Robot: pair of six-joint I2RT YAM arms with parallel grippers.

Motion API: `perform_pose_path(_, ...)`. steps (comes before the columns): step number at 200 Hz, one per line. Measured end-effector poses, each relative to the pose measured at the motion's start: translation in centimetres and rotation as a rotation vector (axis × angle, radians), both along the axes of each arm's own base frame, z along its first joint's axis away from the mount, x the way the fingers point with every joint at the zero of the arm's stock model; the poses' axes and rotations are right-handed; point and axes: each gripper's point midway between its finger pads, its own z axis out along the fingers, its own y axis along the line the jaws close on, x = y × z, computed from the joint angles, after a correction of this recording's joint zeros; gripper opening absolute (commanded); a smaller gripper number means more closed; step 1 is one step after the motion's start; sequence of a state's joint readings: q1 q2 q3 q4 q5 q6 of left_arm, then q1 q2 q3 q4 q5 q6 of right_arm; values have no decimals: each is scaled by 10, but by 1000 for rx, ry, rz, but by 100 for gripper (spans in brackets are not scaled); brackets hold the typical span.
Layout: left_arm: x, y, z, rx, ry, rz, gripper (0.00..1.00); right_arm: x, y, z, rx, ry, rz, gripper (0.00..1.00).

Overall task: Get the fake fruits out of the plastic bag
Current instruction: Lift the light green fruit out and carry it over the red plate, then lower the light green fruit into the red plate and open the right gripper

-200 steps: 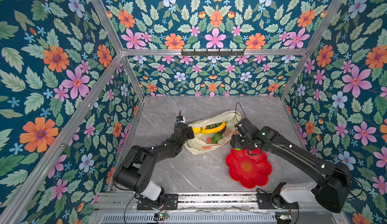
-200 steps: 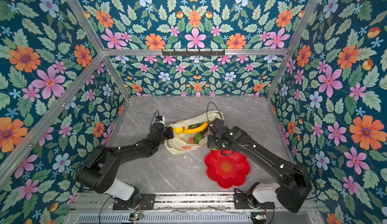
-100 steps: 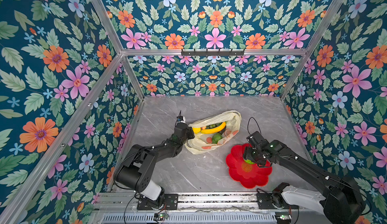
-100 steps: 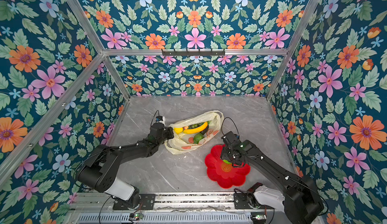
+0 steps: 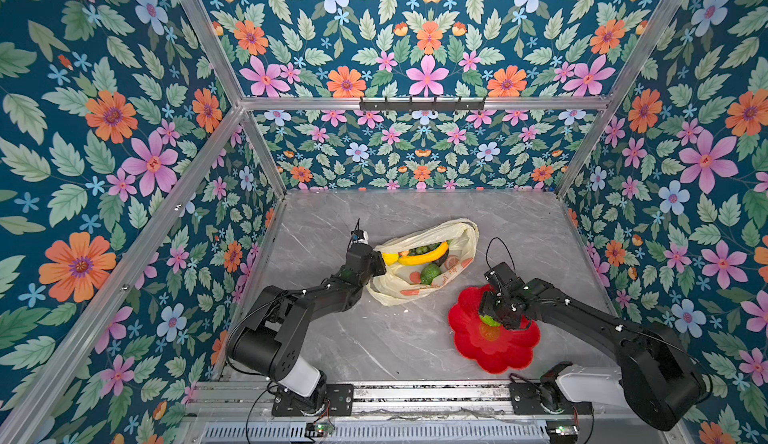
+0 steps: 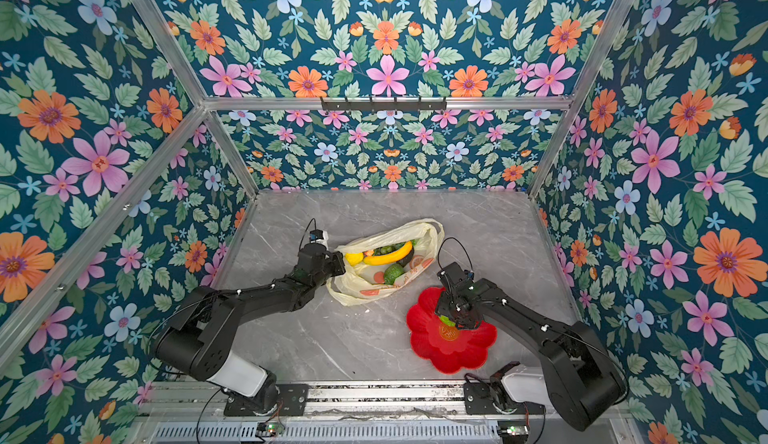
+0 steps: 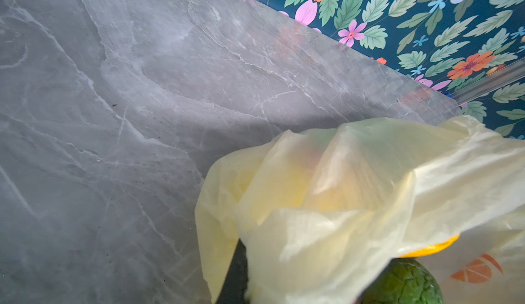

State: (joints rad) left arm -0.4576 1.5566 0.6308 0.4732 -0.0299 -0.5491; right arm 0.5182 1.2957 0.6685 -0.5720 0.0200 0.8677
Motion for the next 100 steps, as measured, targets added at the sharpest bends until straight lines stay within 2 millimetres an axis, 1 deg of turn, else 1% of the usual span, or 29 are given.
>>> perform_pose_path(47,0,0,0,0,0,0,9,5,-2,-4,-17,-6,-13,71)
perform_pose_path(100,0,0,0,0,-1,0,9,6,-4,-3,-27,-14,-17,78)
